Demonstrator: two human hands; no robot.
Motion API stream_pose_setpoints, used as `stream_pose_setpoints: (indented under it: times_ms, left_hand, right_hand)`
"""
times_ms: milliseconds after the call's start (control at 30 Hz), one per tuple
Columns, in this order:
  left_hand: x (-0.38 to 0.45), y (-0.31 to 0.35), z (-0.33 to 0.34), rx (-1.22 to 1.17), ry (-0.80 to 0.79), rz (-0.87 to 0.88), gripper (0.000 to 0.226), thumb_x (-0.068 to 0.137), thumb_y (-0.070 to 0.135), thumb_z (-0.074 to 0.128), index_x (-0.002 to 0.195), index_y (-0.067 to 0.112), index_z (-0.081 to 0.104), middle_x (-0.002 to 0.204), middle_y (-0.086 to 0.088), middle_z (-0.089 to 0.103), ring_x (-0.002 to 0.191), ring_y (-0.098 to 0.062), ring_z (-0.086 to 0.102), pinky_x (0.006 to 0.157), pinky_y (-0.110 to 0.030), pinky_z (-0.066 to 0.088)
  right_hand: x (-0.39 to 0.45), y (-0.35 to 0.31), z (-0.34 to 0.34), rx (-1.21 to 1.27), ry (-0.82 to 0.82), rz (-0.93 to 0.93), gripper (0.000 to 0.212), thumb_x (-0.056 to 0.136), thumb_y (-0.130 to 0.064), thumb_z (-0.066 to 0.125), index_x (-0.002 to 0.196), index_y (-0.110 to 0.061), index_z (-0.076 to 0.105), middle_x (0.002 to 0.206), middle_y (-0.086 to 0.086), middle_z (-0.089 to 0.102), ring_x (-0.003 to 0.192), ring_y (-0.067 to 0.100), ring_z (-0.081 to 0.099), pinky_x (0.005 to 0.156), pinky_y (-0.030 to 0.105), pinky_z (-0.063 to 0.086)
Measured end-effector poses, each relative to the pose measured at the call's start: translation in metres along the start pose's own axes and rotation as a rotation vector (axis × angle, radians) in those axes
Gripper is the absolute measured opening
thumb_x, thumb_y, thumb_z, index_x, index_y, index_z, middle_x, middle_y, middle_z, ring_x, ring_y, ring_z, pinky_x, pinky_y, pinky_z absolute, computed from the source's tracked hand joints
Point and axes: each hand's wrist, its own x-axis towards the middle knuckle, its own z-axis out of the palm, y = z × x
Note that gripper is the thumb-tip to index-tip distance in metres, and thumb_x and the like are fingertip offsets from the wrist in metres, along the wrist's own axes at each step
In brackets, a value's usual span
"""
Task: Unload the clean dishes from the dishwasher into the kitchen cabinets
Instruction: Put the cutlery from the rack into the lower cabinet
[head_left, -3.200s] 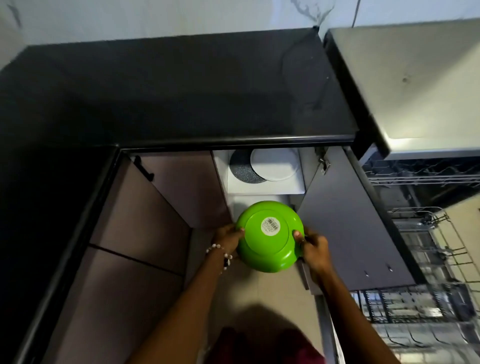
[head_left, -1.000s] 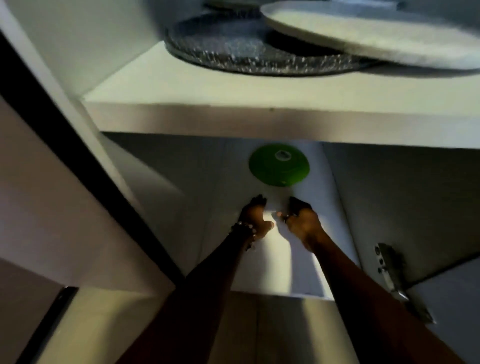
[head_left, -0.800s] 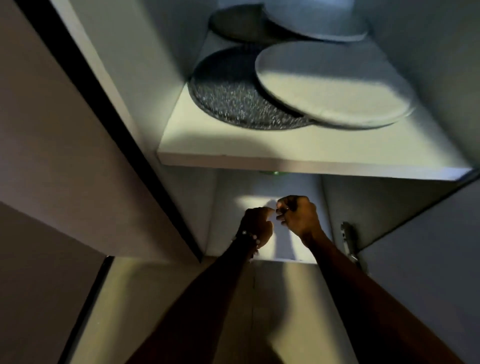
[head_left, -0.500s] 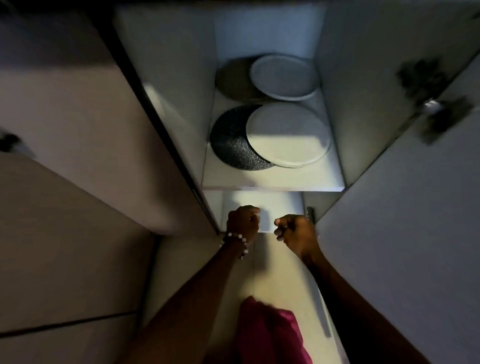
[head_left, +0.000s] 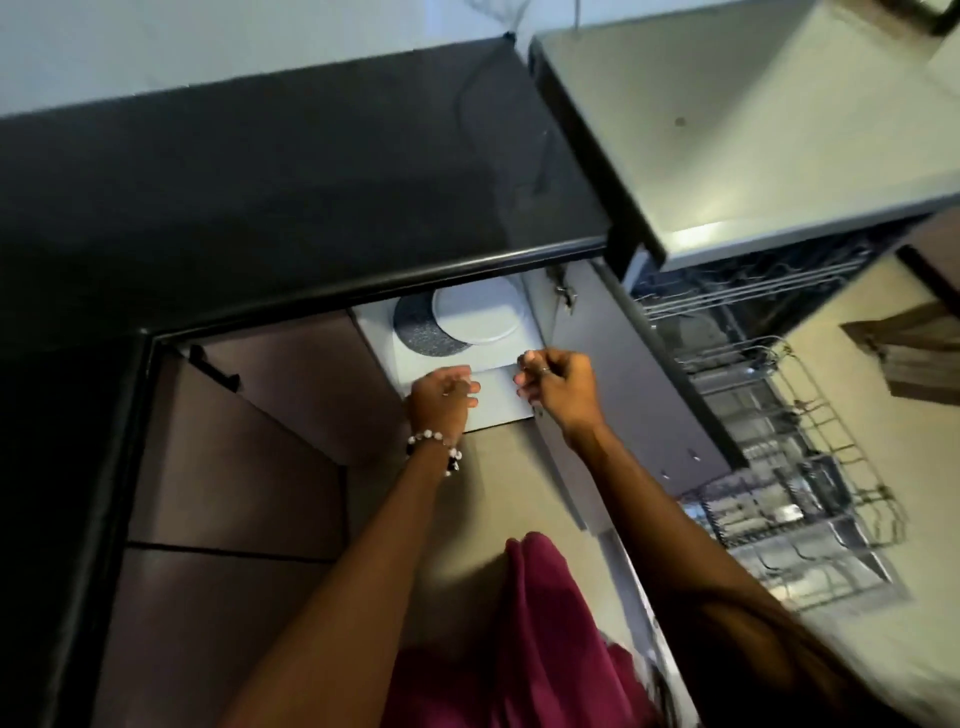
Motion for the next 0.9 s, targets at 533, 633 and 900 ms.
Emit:
stream_pose_setpoints:
  times_ms: [533, 633, 900]
  left_hand:
    - [-0.161, 0.116, 0.219, -0.098, -0.364, 0.286, 0.016, 0.092, 0.003, 0.053, 0.101, 0.002, 0.067, 0.056, 0.01, 0.068, 0.045, 0.001, 0.058, 0.048, -0.015, 0.047]
    - [-0.189, 0.11, 0.28, -0.063, -0.444, 0.274, 0.017, 0.093, 0.002, 0.052, 0.102, 0.001, 0.066, 0.064, 0.005, 0.068, 0.046, 0.001, 0.058, 0.05, -0.013, 0.048]
    - [-0.207, 0.028, 0.405, 0.276, -0.524, 0.177, 0.018, 0.086, -0.001, 0.057, 0.1, -0.001, 0.068, 0.079, -0.015, 0.071, 0.054, -0.011, 0.062, 0.05, -0.02, 0.051]
  right_hand:
    - [-0.113, -0.023, -0.244, 0.279, 0.379, -0.058, 0.02, 0.098, -0.013, 0.049, 0.093, -0.001, 0.064, 0.068, 0.007, 0.062, 0.05, 0.009, 0.054, 0.051, 0.023, 0.044]
    - [-0.117, 0.001, -0.304, 0.295, 0.44, -0.003, 0.019, 0.098, -0.013, 0.05, 0.09, -0.003, 0.064, 0.067, 0.007, 0.062, 0.048, 0.008, 0.053, 0.051, 0.022, 0.046]
    - [-0.115, 0.084, -0.42, 0.31, 0.542, 0.19, 0.019, 0.097, -0.01, 0.051, 0.091, -0.002, 0.066, 0.07, 0.008, 0.064, 0.055, 0.015, 0.056, 0.052, 0.023, 0.049]
